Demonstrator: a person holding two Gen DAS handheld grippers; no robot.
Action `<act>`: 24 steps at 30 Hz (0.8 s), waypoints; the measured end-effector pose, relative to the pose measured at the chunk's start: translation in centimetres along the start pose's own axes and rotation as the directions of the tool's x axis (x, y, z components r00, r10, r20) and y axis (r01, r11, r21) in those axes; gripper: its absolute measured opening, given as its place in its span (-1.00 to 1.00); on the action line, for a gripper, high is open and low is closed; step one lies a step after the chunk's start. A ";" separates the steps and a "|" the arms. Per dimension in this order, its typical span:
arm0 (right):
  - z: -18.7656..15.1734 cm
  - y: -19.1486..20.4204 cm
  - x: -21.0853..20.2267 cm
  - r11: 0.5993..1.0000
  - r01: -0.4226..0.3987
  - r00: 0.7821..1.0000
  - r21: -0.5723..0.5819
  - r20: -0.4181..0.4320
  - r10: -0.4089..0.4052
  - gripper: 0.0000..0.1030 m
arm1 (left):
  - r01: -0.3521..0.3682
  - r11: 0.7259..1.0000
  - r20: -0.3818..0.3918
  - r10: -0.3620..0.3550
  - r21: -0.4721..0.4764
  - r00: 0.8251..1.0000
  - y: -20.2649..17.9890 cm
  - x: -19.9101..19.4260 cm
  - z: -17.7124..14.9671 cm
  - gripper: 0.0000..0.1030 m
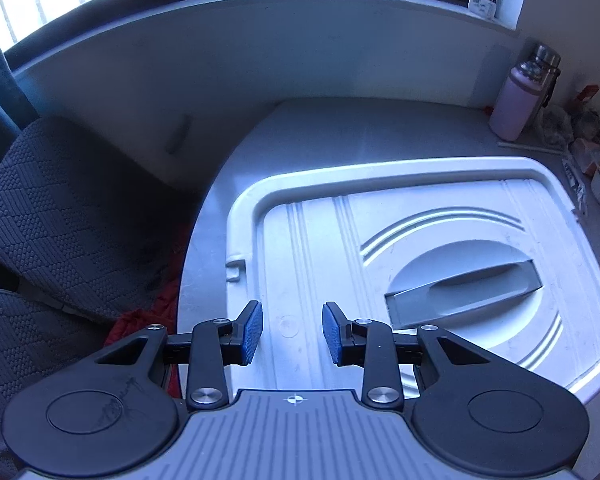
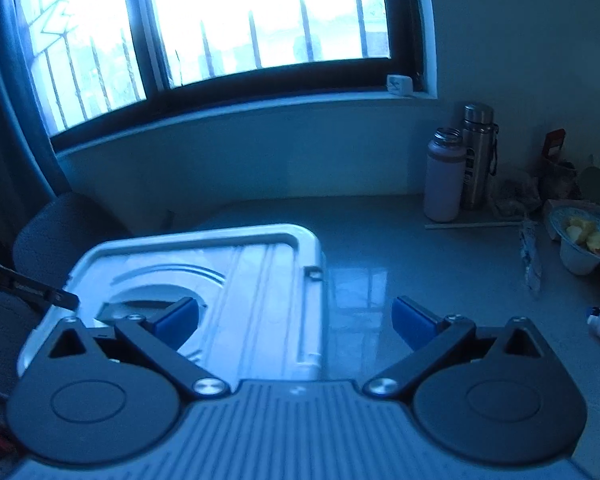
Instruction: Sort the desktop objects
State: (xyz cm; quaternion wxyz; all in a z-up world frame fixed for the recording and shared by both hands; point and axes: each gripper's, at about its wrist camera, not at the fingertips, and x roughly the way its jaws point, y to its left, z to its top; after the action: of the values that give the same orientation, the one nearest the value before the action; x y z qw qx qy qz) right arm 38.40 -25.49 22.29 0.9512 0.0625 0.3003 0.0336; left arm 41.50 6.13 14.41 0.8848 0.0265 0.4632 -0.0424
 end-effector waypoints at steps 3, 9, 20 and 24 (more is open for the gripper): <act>0.0 -0.4 0.4 1.000 0.011 0.999 0.002 -0.052 -0.011 1.00 | -0.005 1.000 0.014 0.005 0.003 1.000 0.0 -0.6 0.1 -0.34; 0.2 -0.8 0.3 1.000 -0.007 0.998 0.021 -0.065 0.008 1.00 | -0.007 1.000 0.030 0.007 -0.003 1.000 0.2 -1.4 0.1 -0.34; 1.3 -1.4 0.6 1.000 -0.001 0.988 0.030 -0.155 0.006 1.00 | -0.044 0.998 0.033 0.046 -0.049 0.998 2.8 -3.0 -0.3 -0.29; 2.2 -1.0 1.3 0.998 0.051 0.967 -0.031 -0.248 -0.057 1.00 | -0.066 0.998 -0.040 0.065 -0.019 0.997 1.9 -2.7 -0.3 -0.25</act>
State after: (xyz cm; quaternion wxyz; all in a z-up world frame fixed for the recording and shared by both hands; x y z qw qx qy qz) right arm 40.73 -26.59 23.16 0.9073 0.0380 0.4184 0.0189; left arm 39.92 8.21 16.54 0.8766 0.0335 0.4799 -0.0081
